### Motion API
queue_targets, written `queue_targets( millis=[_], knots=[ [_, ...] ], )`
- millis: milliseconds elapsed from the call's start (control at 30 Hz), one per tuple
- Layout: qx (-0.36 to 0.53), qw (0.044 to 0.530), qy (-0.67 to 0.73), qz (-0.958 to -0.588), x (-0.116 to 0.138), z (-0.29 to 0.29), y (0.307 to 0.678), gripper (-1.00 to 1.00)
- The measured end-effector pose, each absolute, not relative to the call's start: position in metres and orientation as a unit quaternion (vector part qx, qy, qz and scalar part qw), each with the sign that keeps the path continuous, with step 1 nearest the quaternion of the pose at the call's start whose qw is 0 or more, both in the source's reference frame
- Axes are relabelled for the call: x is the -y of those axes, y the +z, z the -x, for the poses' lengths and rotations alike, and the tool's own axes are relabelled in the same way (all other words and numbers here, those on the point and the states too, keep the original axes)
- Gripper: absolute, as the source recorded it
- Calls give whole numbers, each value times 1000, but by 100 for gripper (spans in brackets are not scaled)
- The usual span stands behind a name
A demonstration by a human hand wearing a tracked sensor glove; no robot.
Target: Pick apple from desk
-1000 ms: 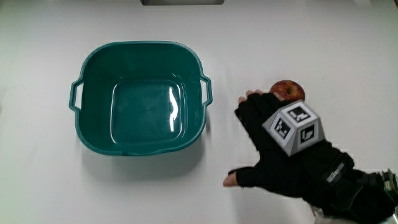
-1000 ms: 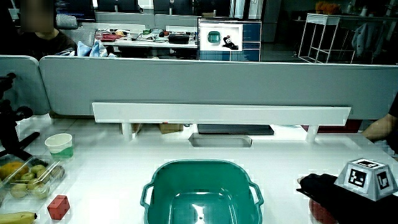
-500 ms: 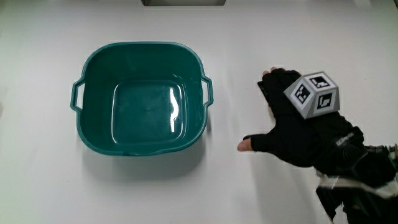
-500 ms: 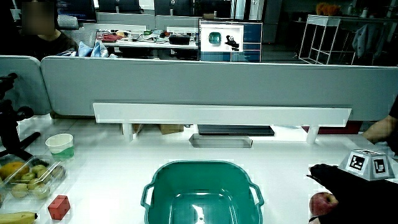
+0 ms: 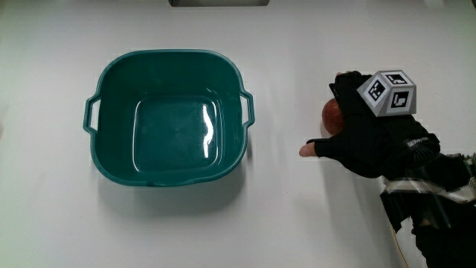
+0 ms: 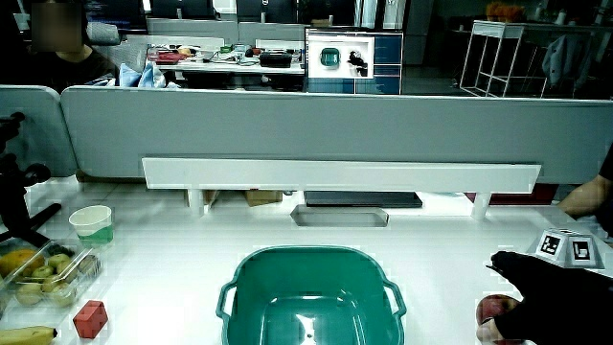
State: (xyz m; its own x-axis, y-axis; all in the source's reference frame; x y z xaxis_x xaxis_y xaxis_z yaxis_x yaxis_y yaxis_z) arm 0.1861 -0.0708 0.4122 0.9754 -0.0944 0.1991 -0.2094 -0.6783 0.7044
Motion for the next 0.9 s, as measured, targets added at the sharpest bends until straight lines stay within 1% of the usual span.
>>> queue_targets(
  millis=[200,700,900],
  knots=[
    [54,398,71,-913,79,-201,428,0],
    [9,443,69,-894,89,-226,467,0],
    [2,442,69,-894,91,-225,479,0]
  ],
)
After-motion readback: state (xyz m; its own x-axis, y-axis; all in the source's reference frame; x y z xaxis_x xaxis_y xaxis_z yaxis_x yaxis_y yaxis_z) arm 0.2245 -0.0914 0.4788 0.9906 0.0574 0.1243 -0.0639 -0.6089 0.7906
